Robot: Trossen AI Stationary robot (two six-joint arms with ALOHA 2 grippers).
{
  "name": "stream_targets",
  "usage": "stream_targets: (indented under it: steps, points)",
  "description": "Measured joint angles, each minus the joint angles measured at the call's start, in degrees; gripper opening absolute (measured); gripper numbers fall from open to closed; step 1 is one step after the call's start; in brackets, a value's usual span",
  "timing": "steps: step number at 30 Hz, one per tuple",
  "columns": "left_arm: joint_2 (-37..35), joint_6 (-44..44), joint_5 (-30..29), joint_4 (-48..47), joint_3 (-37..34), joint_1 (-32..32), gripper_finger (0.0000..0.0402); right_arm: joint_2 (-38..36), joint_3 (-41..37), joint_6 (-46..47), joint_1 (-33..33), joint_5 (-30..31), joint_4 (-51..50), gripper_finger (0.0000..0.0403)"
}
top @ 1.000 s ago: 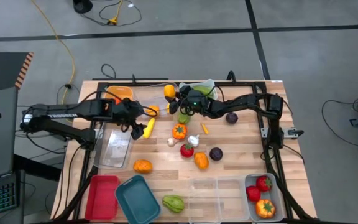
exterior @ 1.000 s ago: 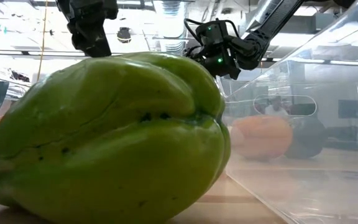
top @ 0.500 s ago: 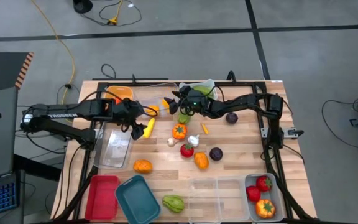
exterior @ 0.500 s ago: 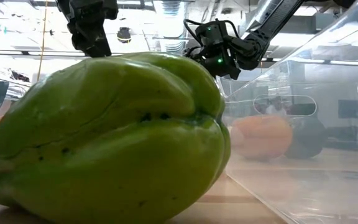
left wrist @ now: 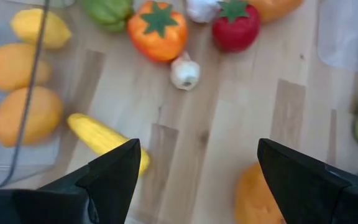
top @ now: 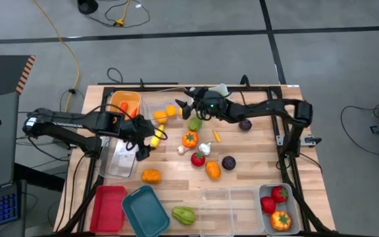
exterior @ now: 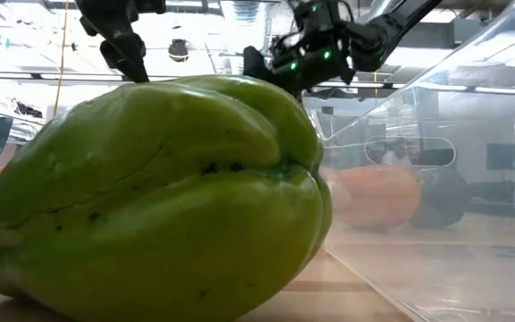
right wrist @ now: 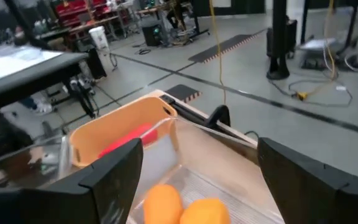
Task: Sort produce into baskets
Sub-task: Put the left brown potato into the middle transparent bin
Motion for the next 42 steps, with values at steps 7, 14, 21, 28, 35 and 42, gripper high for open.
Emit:
stream_targets:
  steps: [7,14,21,28,35,42]
  points:
    - [0.2,-1.8,0.0,0.0,0.0,-2.1,0.031,-7.5,0.0,-6.5,3.9,0.3,-7.6,0.0341]
    - [0.2,-3.4,2.3,0.0,0.0,-2.1,0.031,-13.1,0.0,-7.2,9.9,0.3,-15.9,0.0341]
    - [0.2,-3.2,4.6,0.0,0.0,-2.1,0.0327,-15.8,0.0,-7.2,16.6,0.3,-20.6,0.0341]
    - [0.2,-4.0,5.4,0.5,0.0,-4.2,0.0392,-15.6,0.0,-7.1,23.3,0.4,-21.4,0.0341]
    - [0.5,-9.9,3.9,5.1,0.0,-7.4,0.039,-15.5,0.0,-5.0,30.5,0.4,-29.4,0.0341]
    - [4.2,-10.6,4.0,10.1,0.1,-11.3,0.0389,-15.5,0.0,-0.7,36.6,0.4,-31.5,0.0341]
